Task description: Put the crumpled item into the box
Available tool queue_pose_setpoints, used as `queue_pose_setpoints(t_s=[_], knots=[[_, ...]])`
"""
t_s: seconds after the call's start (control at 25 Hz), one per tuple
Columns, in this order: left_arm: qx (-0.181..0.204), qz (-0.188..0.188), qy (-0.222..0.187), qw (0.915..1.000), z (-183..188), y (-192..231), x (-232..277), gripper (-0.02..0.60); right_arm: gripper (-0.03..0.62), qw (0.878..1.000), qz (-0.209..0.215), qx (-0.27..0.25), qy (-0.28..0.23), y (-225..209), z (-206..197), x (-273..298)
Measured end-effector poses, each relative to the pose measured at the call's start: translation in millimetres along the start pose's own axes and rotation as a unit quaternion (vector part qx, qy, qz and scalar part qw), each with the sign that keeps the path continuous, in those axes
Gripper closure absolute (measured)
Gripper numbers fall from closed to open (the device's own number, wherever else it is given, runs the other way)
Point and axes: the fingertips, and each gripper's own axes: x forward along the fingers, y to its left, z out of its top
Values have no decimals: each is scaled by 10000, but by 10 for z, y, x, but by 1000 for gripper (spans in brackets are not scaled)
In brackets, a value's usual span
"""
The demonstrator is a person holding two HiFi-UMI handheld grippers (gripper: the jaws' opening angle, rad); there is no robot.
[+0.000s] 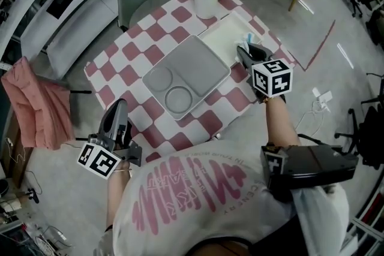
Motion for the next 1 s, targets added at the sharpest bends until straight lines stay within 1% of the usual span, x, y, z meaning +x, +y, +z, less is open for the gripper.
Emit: queue_pose_setpoints(t_s=[0.16, 0.28, 0.4, 0.56, 0.68, 0.8, 0.88, 1.0], knots=[[-37, 168, -63, 9998, -21, 26, -143, 574, 516, 9975, 60, -589, 374, 5, -61, 153], [-48, 334, -129, 9993, -29, 41, -272, 574, 516, 9917, 194, -1061, 696, 25, -111, 278], [-62, 547, -265, 9981, -11, 99, -410, 574, 516, 9830, 393, -1510, 966, 65, -133, 423], [-156, 765, -380, 9962, -41, 160, -567, 574, 514, 9683, 568, -2020, 1353, 89, -213, 562], [-211, 844, -436, 9953, -45, 171, -639, 574, 513, 9581, 658, -2305, 1570, 97, -271, 653], [-161, 871, -437, 9951, -23, 152, -683, 574, 511, 9492, 735, -2498, 1769, 87, -329, 739], [-112, 889, -436, 9950, 1, 153, -707, 574, 511, 9389, 754, -2731, 1956, 75, -383, 794], [-67, 932, -429, 9947, 34, 217, -750, 574, 510, 9145, 697, -3288, 2251, 65, -489, 888]])
